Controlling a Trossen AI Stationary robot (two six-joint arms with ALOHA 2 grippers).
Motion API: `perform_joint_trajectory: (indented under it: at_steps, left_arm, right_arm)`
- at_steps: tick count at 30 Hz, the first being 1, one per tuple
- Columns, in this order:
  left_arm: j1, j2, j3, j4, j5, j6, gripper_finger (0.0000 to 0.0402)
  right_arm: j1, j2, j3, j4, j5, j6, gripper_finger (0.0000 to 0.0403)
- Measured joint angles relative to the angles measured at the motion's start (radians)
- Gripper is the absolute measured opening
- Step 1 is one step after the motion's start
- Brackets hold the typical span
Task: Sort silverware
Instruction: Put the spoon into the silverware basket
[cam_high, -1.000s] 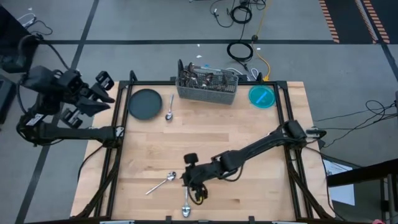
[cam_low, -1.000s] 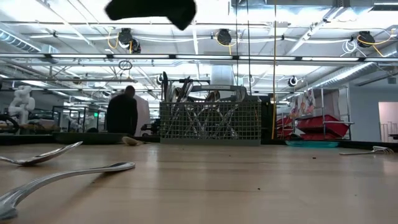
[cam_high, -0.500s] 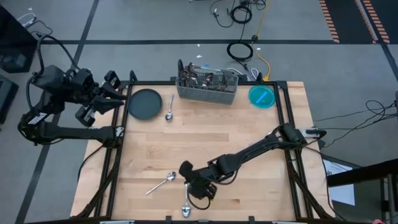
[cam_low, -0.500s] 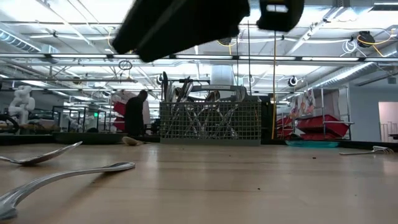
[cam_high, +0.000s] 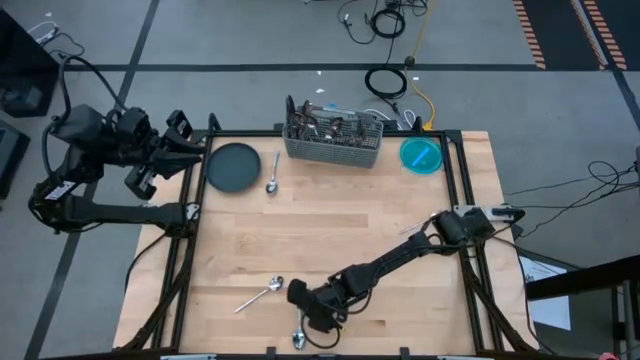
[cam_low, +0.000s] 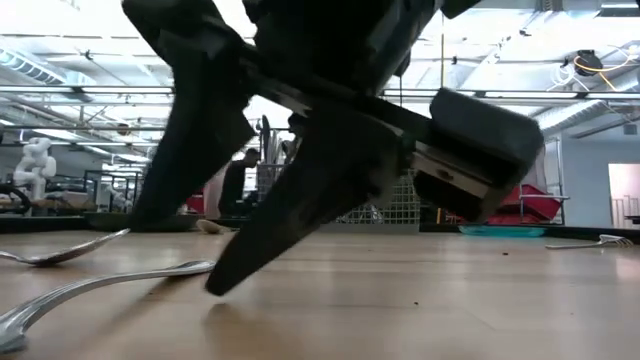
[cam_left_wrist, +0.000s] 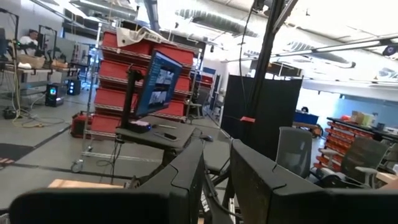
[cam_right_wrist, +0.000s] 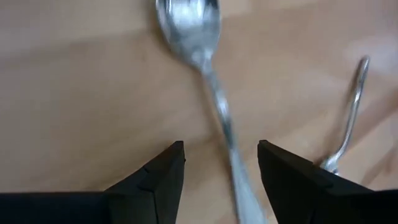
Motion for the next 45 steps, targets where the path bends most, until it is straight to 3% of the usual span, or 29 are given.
perform_joint_trajectory:
  at_steps: [6, 10, 24, 28, 33, 37, 45]
  left_arm:
    - [0.0, 0.0, 0.0, -0.011, -0.009, -0.001, 0.0086]
    - [0.0, 0.005, -0.004, -0.082, -0.097, -0.069, 0.0086]
    - [0.0, 0.028, -0.028, -0.151, -0.128, -0.025, 0.0086]
    - [0.0, 0.029, -0.028, -0.151, -0.128, -0.025, 0.0086]
    - [0.0, 0.029, -0.028, -0.15, -0.128, -0.025, 0.0086]
    - [0.0, 0.029, -0.028, -0.146, -0.127, -0.025, 0.0086]
    - [0.0, 0.028, -0.028, -0.144, -0.127, -0.026, 0.0086]
  right_arm:
    - [0.01, 0.003, 0.0, 0.141, 0.002, -0.008, 0.0185]
    - [0.001, 0.003, 0.0, 0.164, 0.003, 0.007, 0.0181]
    - [-0.039, 0.029, 0.0, 0.327, 0.003, 0.162, 0.0137]
    - [-0.029, 0.037, 0.0, 0.277, 0.028, 0.197, 0.0101]
    - [-0.021, 0.044, 0.0, 0.184, 0.022, 0.267, 0.0013]
    - [-0.024, 0.044, 0.0, 0.093, 0.033, 0.376, 0.001]
    - [-0.024, 0.035, 0.007, -0.21, 0.22, 0.583, 0.0001]
